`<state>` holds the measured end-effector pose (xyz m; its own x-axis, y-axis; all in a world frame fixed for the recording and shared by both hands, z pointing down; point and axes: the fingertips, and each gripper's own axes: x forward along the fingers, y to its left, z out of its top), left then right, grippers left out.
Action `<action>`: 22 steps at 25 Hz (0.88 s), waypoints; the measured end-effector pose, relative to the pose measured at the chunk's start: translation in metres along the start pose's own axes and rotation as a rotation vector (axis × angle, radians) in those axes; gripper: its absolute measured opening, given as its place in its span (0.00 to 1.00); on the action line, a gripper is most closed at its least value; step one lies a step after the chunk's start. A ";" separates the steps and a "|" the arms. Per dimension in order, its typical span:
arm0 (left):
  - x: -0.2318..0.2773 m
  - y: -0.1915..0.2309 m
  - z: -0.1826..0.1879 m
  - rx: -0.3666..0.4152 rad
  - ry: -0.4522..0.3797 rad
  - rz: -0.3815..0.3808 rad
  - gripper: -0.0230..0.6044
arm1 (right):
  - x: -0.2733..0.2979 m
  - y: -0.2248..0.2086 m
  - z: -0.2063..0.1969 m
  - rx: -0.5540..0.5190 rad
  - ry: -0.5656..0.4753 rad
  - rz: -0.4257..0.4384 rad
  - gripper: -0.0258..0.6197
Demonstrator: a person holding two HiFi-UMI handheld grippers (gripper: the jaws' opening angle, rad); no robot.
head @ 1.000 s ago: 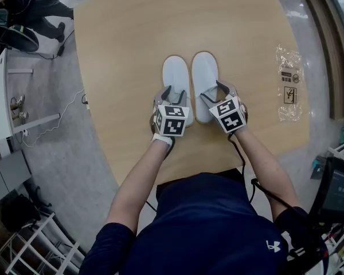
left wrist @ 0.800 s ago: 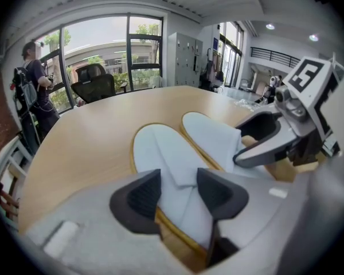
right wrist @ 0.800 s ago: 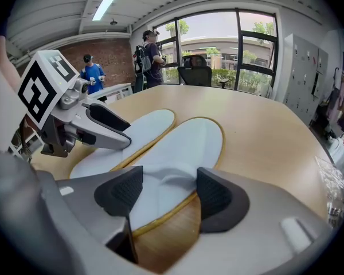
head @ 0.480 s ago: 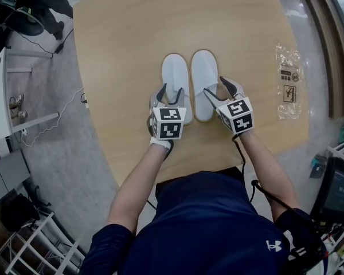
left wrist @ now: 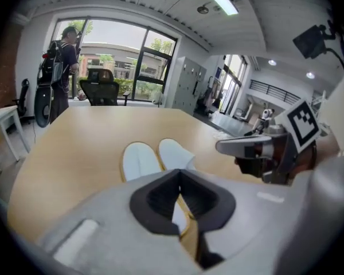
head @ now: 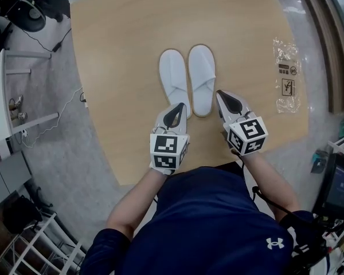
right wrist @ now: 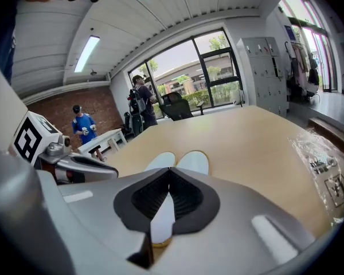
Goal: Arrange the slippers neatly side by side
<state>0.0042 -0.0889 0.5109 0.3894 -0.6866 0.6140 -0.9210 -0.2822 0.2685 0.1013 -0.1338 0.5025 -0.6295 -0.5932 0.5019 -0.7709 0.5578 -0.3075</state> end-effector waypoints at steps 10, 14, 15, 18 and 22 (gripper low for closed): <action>0.004 -0.034 0.001 0.094 -0.062 -0.068 0.04 | -0.006 0.049 -0.024 -0.075 -0.006 0.118 0.06; 0.006 -0.034 -0.003 0.090 -0.037 -0.073 0.04 | -0.011 0.056 -0.028 -0.100 -0.008 0.149 0.06; 0.006 -0.033 -0.005 0.093 -0.034 -0.070 0.04 | -0.012 0.056 -0.029 -0.096 -0.009 0.148 0.06; 0.007 -0.037 0.002 0.077 -0.032 -0.068 0.04 | -0.011 0.055 -0.026 -0.098 -0.009 0.147 0.06; 0.011 -0.041 0.000 0.100 -0.037 -0.069 0.04 | -0.011 0.053 -0.027 -0.095 0.002 0.150 0.06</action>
<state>0.0459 -0.0848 0.5063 0.4533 -0.6865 0.5685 -0.8890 -0.3943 0.2327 0.0697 -0.0819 0.5026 -0.7363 -0.4981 0.4579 -0.6558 0.6921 -0.3015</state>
